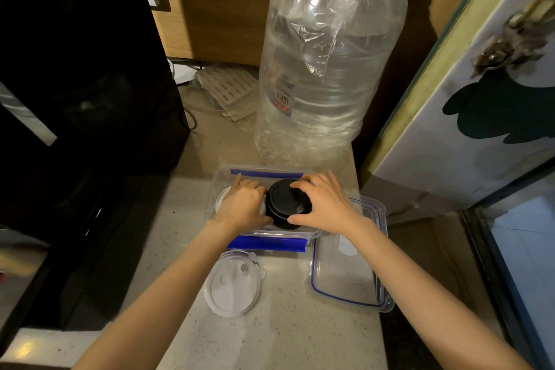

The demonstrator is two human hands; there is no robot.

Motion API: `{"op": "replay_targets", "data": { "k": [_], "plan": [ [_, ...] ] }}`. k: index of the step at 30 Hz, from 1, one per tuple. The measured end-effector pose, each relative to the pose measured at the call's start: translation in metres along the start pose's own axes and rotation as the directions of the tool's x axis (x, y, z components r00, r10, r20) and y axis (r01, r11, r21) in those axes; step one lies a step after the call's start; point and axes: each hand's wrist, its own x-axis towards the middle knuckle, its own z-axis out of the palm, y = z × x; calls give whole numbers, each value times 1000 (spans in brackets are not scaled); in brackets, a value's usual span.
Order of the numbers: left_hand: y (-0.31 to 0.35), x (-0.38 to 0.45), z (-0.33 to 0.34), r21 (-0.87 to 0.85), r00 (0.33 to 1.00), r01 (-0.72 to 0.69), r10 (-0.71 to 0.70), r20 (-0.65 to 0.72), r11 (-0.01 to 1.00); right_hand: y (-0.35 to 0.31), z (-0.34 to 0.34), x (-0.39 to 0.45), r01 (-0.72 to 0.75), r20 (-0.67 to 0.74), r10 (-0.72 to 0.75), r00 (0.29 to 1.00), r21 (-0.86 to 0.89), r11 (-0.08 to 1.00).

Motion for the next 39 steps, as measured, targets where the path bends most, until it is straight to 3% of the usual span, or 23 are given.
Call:
{"op": "replay_targets", "data": {
  "k": [5, 8, 13, 16, 19, 21, 26, 31, 39],
  "plan": [
    [3, -10, -12, -106, 1000, 4, -8, -30, 994, 4, -13, -2, -52, -83, 73, 994, 233, 971],
    [1, -29, -22, -219, 990, 88, -110, -91, 972, 2, -21, -6, -72, -166, 131, 977, 321, 944],
    [-3, -103, -34, -475, 880, 163, -345, -326, 865, -31, -15, -37, 127, -383, 85, 920, 496, 859],
    [-10, -141, -23, -540, 894, 234, -398, -208, 808, -56, 9, -65, 100, -174, 7, 985, 599, 795],
    [-14, -157, 0, -498, 921, 367, -383, 75, 786, -70, 38, -77, -22, 69, -18, 997, 539, 842],
    [-11, -161, 11, -444, 918, 394, -371, 142, 805, -75, 52, -81, -38, 124, -25, 992, 482, 875],
    [-7, -163, 34, -395, 940, 332, -333, 67, 857, -92, 75, -88, -44, 174, -42, 984, 460, 887],
    [-3, -162, 41, -412, 942, 243, -315, -115, 878, -102, 84, -86, -22, 55, -3, 998, 453, 891],
    [-3, -175, 24, -458, 943, 186, -290, -167, 869, -97, 72, -93, 65, -12, -68, 998, 495, 866]
  ]
}}
